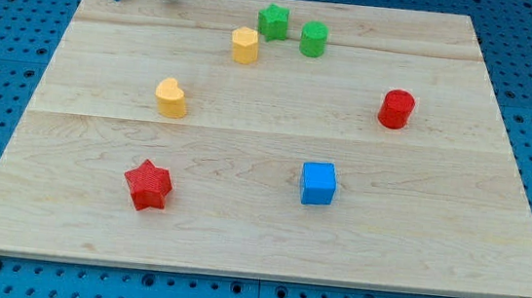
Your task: Nudge the yellow hexagon towards down
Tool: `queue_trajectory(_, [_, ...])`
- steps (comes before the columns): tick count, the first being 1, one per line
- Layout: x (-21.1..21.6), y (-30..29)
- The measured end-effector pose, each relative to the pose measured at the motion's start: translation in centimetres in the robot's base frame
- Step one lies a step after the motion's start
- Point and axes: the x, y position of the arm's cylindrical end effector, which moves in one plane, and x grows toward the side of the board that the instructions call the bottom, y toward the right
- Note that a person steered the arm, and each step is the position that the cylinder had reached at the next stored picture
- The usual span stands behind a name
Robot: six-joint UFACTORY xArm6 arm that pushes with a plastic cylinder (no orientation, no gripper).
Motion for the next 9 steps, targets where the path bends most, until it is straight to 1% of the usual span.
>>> queue_trajectory(2, [0.0, 0.3])
queue_trajectory(3, [0.8, 1.5])
queue_trajectory(4, [1.8, 3.8])
queue_trajectory(5, [3.8, 5.4])
queue_trajectory(6, [4.9, 6.3])
queue_trajectory(7, [5.1, 8.9])
queue_trajectory(9, [9.8, 12.3])
